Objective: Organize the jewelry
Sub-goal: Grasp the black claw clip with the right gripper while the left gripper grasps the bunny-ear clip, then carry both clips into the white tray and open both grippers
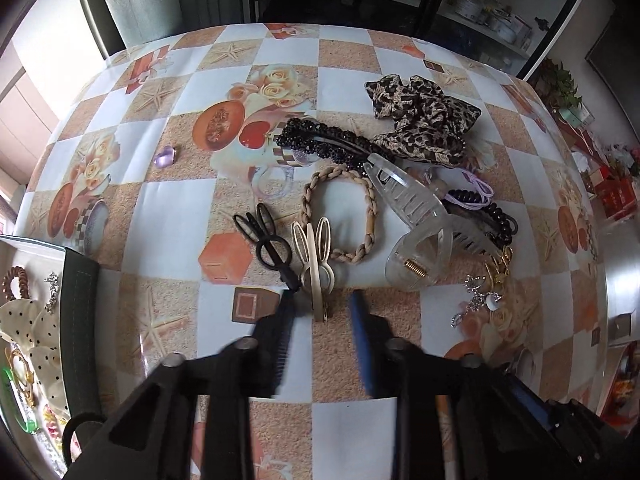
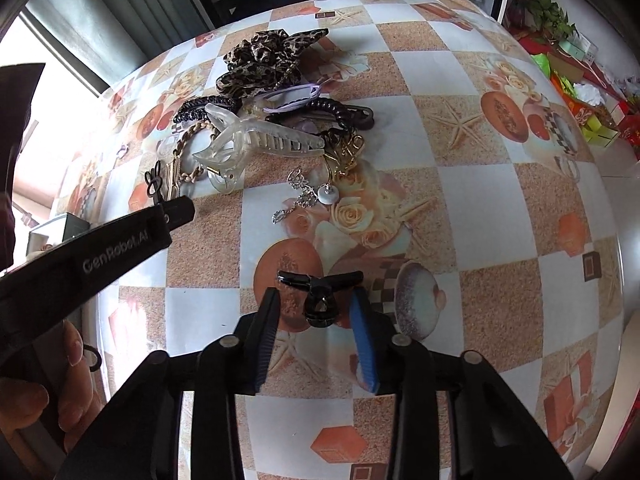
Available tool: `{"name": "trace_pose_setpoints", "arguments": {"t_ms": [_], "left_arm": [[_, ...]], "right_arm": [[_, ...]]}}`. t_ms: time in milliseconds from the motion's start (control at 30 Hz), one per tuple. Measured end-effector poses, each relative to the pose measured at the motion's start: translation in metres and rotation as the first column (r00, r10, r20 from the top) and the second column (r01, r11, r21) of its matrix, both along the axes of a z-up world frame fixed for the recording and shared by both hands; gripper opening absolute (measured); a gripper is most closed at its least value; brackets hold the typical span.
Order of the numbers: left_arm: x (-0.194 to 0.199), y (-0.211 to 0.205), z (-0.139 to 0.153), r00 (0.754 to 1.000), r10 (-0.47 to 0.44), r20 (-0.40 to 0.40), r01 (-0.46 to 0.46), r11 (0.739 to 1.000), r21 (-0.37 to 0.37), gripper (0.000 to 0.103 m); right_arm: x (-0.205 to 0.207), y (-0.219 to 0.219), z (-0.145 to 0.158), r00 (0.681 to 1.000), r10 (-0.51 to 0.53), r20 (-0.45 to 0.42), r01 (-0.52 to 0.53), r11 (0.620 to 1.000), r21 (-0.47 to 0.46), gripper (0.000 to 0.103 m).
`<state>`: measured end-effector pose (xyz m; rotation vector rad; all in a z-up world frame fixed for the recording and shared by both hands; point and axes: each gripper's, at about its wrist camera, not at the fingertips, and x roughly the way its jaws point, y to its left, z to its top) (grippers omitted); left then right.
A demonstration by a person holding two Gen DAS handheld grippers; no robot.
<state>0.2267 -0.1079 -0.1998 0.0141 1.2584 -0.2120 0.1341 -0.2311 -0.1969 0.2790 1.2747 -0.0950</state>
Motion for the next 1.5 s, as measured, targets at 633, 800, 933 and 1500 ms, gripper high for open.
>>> {"name": "trace_pose_setpoints", "arguments": {"t_ms": [633, 800, 933, 1500], "left_arm": [[-0.051, 0.025, 0.031, 0.998, -0.043, 0.049, 0.045, 0.998, -0.04, 0.011], [-0.069, 0.036, 0.046, 0.996, -0.052, 0.066, 0.055, 0.997, -0.053, 0.011], [-0.084, 0.047, 0.056, 0.996, -0.047, 0.072, 0.05, 0.998, -0.048, 0.011], [-0.123, 0.136, 0.082, 0.99, 0.095, 0.105, -0.092, 0.995, -0.026, 0.011]], "right_arm": [[-0.026, -0.015, 0.017, 1.0, 0.001, 0.014, -0.003, 0.995, 0.096, 0.019], [-0.039, -0.013, 0.028, 1.0, 0.01, 0.017, -0.012, 0.993, 0.118, 0.019], [-0.044, -0.008, 0.038, 1.0, 0.016, 0.017, -0.018, 0.991, 0.133, 0.019], [-0.041, 0.078, 0.074, 0.978, 0.199, 0.057, -0.206, 0.962, 0.178, 0.019]]}}
